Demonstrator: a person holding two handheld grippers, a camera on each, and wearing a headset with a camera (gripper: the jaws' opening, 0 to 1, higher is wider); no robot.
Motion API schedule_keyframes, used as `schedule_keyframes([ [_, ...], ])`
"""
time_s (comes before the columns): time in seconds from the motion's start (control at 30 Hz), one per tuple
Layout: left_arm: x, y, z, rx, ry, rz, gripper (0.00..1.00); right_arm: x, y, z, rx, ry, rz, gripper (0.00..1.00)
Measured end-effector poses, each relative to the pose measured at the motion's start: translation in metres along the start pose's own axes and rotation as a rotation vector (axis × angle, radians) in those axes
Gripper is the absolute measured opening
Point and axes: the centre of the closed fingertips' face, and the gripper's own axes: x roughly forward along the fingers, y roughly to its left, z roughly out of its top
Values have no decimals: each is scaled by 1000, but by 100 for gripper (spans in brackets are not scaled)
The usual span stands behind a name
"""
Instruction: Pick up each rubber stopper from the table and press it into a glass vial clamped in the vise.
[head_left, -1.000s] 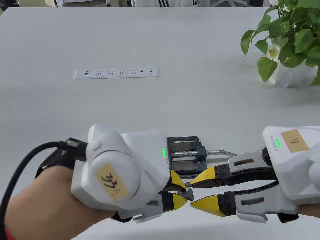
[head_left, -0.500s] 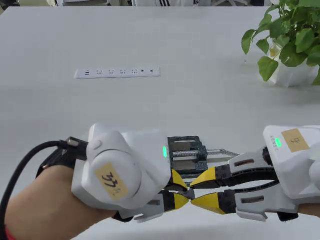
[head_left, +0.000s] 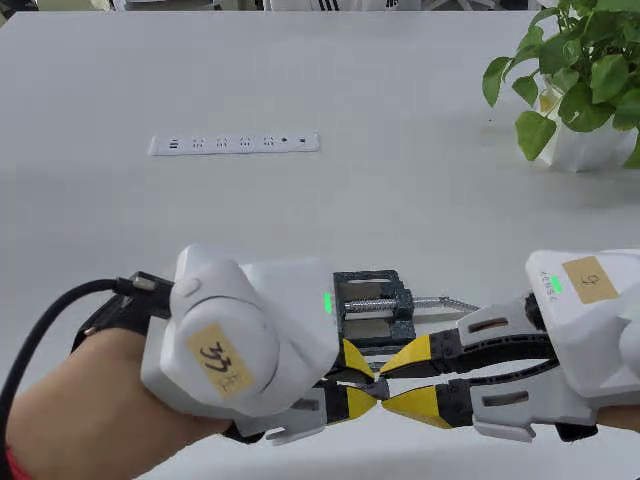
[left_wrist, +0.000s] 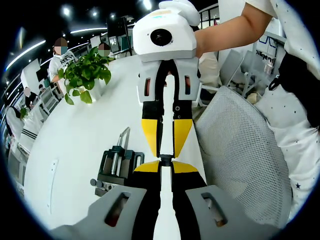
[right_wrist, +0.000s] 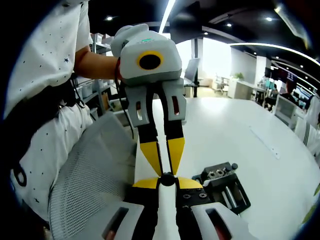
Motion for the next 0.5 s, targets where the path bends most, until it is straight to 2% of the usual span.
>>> schedule_keyframes([
  [0.27,-1,0,0,-6,-9,-4,3,0,0,1,-9,-5,3,6],
  [0.5,-4,-1,1,-31,-41,-9,3,0,1,3,-14,-7,9,6],
])
